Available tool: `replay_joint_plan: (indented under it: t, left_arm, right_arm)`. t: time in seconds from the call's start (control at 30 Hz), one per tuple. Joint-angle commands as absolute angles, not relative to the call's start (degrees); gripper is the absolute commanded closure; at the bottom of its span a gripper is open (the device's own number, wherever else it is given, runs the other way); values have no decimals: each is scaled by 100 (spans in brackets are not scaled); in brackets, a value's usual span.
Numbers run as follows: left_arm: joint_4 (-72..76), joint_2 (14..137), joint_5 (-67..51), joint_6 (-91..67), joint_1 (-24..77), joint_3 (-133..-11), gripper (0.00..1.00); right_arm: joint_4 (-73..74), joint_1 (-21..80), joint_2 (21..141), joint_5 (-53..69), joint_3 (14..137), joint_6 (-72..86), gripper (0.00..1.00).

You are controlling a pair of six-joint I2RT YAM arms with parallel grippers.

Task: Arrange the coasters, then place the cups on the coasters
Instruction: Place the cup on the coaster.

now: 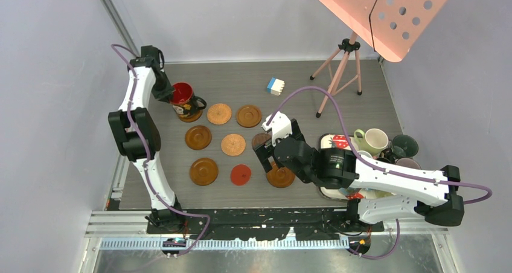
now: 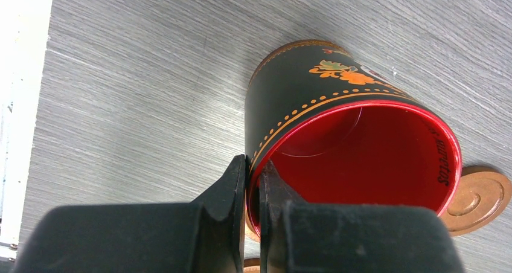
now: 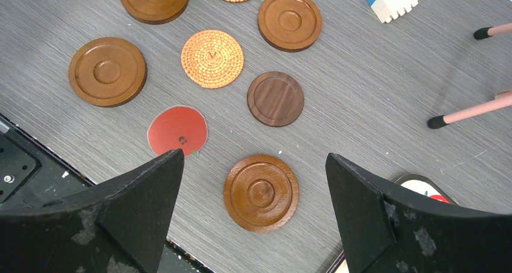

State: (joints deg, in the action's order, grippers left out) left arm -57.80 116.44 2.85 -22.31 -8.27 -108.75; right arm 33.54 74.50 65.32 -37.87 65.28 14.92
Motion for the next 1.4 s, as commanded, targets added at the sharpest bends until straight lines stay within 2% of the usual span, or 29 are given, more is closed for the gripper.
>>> replay_joint_plan:
  t: [0.0,1.0,1.17,1.37]
  left_arm:
    - [-5396,11498,35,-2285,-861,-11264,100]
    - [-5366,11652,-126,-2284,-861,-11192,100]
    - [-5387,11689,-133,-2284,-861,-11175,94]
    - [-5437,11644,-212,-2299,-852,-11133,70]
  right_arm:
    - [3247,7436,6570,-3901,6763,1477,5]
    - [3249,7401,6610,-3908,6816,1314,5]
    - [3247,7402,6609,-3909,6795,1317,5]
    - [3244,7397,6579,-3913,6785,1333,5]
